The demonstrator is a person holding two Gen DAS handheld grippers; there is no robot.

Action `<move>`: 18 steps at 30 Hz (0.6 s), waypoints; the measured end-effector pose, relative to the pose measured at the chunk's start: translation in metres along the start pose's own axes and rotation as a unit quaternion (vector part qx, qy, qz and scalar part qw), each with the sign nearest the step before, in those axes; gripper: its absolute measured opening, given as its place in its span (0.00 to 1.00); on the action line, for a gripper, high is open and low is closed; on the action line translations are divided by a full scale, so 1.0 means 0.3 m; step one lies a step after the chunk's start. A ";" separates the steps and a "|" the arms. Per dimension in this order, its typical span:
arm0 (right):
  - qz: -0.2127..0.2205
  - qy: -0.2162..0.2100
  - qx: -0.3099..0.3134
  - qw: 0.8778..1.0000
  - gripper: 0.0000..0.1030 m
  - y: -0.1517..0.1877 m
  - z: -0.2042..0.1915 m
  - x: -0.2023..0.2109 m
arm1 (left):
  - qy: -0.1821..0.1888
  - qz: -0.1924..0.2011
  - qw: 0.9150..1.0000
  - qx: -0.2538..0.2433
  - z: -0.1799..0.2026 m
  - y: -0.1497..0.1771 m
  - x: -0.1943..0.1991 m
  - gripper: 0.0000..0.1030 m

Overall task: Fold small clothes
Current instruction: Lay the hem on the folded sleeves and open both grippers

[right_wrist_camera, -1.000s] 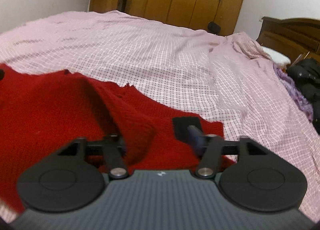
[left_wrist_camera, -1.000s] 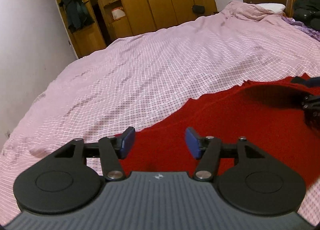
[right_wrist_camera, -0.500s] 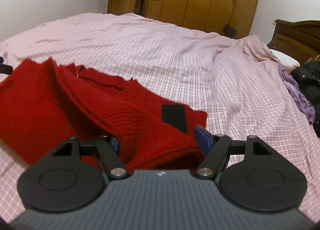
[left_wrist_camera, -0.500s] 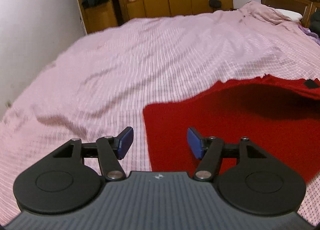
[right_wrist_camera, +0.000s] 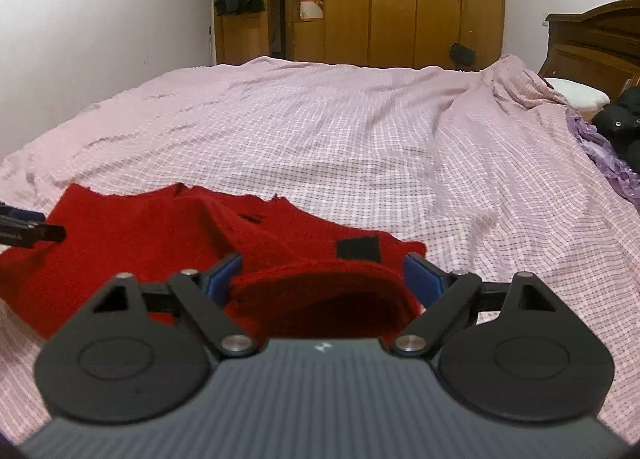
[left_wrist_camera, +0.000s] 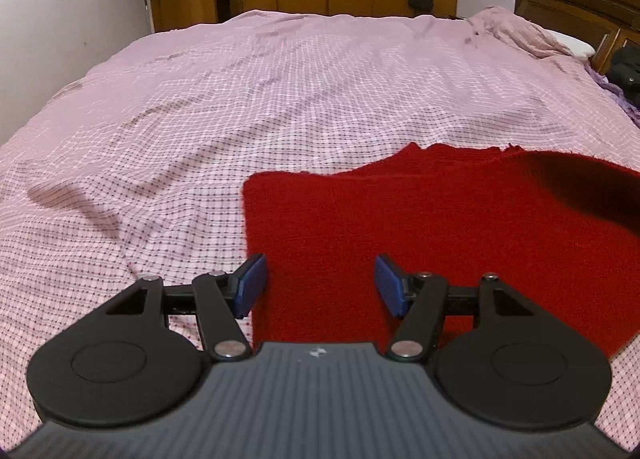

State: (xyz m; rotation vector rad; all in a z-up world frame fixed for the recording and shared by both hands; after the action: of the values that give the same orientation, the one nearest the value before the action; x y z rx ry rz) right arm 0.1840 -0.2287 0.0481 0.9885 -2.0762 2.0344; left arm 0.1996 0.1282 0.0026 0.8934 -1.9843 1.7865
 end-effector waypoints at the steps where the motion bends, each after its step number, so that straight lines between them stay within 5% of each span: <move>1: -0.001 0.004 0.000 1.000 0.85 0.006 0.011 0.004 | 0.000 0.001 1.000 -0.001 0.002 -0.001 -0.002 0.65; 11: 0.009 0.039 -0.034 0.999 0.85 0.016 0.144 0.051 | -0.016 -0.004 1.000 -0.013 0.004 -0.014 -0.012 0.63; 18: 0.002 0.001 -0.059 0.998 0.85 0.005 0.169 -0.022 | -0.010 -0.010 1.000 0.004 0.013 -0.032 -0.038 0.54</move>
State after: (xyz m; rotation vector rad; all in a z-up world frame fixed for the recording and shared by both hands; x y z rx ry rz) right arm 0.2077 -0.2728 0.0375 0.9639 -2.1715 1.8881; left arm 0.2149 0.1269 0.0025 0.9332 -1.9750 1.7833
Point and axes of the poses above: each gripper's, at about its wrist camera, not at the fingertips, and x roughly against the way its jaws point, z to its right, y to its underside, the point moved 7 cm from there along -x, roughly the way its jaws point, and after that the axes turned 12 degrees about -y, right-handed, at the moved point
